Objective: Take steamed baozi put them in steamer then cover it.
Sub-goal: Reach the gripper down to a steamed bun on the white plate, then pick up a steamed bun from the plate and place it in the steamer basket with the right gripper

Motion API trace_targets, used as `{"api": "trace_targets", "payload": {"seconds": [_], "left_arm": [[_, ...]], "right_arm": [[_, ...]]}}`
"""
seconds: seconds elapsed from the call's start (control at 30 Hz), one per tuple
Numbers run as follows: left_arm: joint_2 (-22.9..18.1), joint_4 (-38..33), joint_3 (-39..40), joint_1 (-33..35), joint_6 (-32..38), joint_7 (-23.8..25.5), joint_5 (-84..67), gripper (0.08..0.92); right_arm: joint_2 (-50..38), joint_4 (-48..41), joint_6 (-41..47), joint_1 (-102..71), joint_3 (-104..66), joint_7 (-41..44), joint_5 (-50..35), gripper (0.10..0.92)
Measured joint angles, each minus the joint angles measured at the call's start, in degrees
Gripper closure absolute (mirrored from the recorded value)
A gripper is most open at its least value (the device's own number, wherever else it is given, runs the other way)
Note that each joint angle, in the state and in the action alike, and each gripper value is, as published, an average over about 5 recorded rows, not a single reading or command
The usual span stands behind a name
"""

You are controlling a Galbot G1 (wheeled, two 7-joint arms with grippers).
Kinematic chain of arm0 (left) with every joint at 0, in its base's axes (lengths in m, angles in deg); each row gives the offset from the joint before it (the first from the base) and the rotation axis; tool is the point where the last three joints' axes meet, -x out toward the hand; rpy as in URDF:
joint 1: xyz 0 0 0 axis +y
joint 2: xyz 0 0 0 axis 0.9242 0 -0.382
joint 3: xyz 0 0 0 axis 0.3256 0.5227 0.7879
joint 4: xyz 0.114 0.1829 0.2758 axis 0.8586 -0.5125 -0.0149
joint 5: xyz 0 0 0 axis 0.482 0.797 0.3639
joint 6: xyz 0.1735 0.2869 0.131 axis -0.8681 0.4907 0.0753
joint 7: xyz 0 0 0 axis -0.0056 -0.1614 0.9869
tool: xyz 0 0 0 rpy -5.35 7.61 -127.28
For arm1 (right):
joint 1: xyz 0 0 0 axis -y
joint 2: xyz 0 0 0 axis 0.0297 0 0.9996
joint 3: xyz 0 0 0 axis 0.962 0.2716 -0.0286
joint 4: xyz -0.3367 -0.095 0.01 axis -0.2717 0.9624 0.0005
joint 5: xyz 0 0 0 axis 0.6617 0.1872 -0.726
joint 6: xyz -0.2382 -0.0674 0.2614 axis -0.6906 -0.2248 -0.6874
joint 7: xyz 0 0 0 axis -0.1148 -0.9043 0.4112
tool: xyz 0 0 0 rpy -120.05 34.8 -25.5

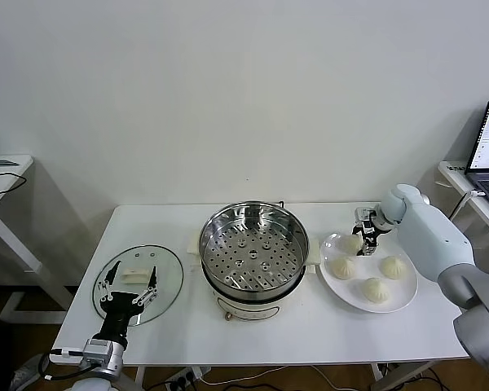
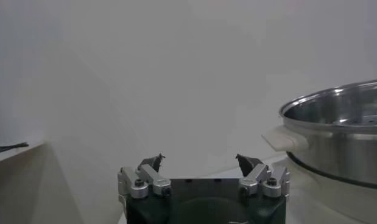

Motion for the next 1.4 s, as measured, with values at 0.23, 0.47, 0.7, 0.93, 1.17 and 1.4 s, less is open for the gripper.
{"api": "trace_targets", "payload": {"seconds": [0.23,0.47,0.7,0.93,1.17,1.4], "left_arm": [[-0.11,-0.18,0.23,0.04,0.04,0.0,0.03,0.177],[0.03,-0.96,0.45,0.29,-0.08,-0.09,0.07,0.177],[0.01,-1.72,0.77,0.58,-0.29,-0.34,0.43,0.177],[0.18,-2.52,0.4,1.2,-0.55,-0.46,0.68,0.177],[0.74,-2.89,-0.64,1.93,-0.45,-0.42,0.71,0.177],[0.97,-2.84,-1.62,1.95,-0.34,-0.24,0.59,0.177]], "right_arm": [[-1.61,2.21,-0.48,0.2,1.38,0.68,-1.67,0.33],[-7.41,10.48,-1.68,2.74,6.9,2.29,-8.53,0.33],[-15.07,23.79,-5.69,10.69,16.45,4.91,-17.71,0.33],[-17.89,36.11,-12.49,23.55,28.37,7.78,-25.79,0.33],[-14.56,43.52,-19.26,35.36,39.67,9.37,-31.23,0.336],[-8.16,45.52,-24.41,39.76,46.25,9.6,-32.23,0.338]]}}
